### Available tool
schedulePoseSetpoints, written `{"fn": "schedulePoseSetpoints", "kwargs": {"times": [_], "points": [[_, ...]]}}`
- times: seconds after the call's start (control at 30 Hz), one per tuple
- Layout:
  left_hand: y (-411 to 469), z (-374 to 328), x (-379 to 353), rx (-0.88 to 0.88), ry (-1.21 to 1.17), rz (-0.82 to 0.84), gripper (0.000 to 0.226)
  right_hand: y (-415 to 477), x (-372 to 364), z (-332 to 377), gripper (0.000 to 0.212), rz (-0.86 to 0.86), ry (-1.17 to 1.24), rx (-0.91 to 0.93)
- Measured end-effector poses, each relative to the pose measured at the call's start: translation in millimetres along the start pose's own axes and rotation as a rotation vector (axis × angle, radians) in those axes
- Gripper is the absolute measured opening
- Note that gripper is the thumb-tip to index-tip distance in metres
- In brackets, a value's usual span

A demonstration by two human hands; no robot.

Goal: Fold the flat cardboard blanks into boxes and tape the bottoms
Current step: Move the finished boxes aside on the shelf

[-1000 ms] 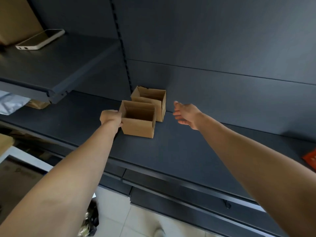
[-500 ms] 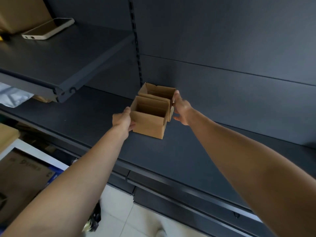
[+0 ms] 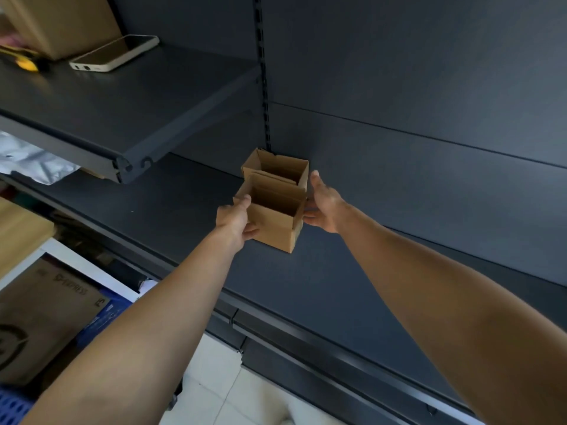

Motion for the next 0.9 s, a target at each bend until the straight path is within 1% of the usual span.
{"fn": "schedulePoseSetpoints", "kwargs": {"times": [0.03,0.1,0.13,0.2,0.3,0.4,0.5,0.6,0.63,0.73,0.83,0.9], "points": [[1,-4,1,-0.018,-0.026,-0.007,0.05,0,-3,2,0.07,0.023,0.027,0.007],[2,-12,6,-0.05,-0.062,-0.025,0.045,2,-12,5,0.05,0.056,0.063,0.01],[3,-14,8,-0.056,-0.066,-0.031,0.042,2,-16,6,0.043,0.069,0.066,0.004],[4,-15,12,-0.05,-0.058,-0.021,0.039,1,-22,7,0.047,0.074,0.034,0.007],[5,-12,15,-0.043,-0.027,0.006,0.039,1,-20,7,0.053,0.064,0.01,0.004],[-3,-13,20,-0.066,0.005,-0.035,0.035,-6,-14,15,0.063,0.01,-0.069,0.035],[-15,-22,22,-0.116,0.073,-0.079,0.034,-15,-7,27,0.066,-0.055,-0.245,0.093],[-33,-32,16,-0.188,0.179,-0.082,0.033,-35,-7,49,0.043,-0.064,-0.496,0.221],[-40,-36,13,-0.223,0.221,-0.075,0.033,-46,-11,57,0.042,-0.042,-0.589,0.274],[-71,-49,5,-0.362,0.37,-0.06,0.03,-87,-21,76,0.046,0.038,-0.853,0.455],[-116,-64,5,-0.522,0.5,-0.098,0.023,-132,-30,86,0.053,0.104,-1.064,0.595],[-150,-70,6,-0.619,0.598,-0.122,0.021,-163,-35,90,0.053,0.126,-1.195,0.693]]}}
Point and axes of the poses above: each hand's wrist, its own y-axis towards the middle knuckle, its own x-axis out of the back of the hand, z = x × y, the point moved 10 cm from there along y, towards the middle knuckle
